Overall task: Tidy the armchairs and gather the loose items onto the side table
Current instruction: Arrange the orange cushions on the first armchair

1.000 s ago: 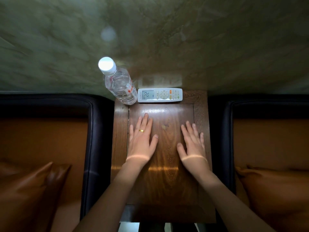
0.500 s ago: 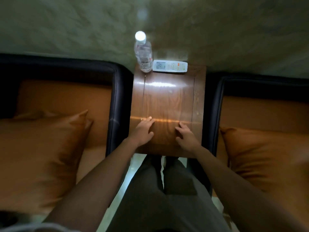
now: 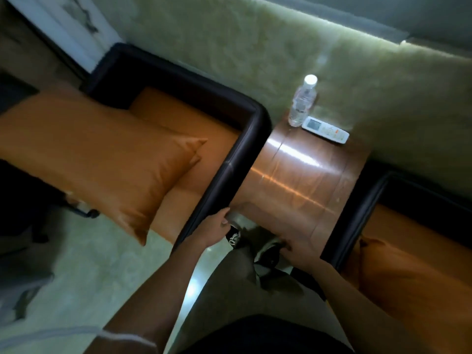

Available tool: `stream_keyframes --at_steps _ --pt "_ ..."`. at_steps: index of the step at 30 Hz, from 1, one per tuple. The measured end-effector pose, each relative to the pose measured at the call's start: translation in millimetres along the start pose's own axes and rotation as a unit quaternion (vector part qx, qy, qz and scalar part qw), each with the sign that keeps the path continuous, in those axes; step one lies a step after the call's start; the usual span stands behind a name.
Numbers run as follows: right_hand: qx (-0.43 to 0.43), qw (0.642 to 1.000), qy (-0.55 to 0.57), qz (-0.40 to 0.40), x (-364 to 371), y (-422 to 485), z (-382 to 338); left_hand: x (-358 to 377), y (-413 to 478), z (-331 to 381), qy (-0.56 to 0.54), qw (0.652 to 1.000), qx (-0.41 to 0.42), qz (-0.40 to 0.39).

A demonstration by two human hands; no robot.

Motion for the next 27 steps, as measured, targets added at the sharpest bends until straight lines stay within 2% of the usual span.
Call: stream_keyframes --at_steps 7,15,21,27 --pt "-0.094 0.987 -0.120 -0.049 28 -29 -12 -7 -98 -99 -0.039 0.987 -0.097 0.124" --pt "-0.161 0.954 -0.231 -0.104 79 -34 -63 38 -240 -239 -0.164 0.933 -0.251 0.198" --pt "-0.160 0.959 -0.209 -0.103 155 -67 -140 82 -328 -329 -0.244 0.891 -0.311 0.225" --pt "-0.201 0.965 -0.165 -0.040 272 -123 -206 105 -404 -422 -0.271 0.883 -0.316 0.217"
Point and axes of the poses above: each hand's wrist, its own y-axis towards the middle knuckle, its own x-axis out of the palm, z = x × y, the point moved 4 cm from there along y, towards the middle knuckle, and after that the axes turned 12 degrees about z, right-handed, at the moved point
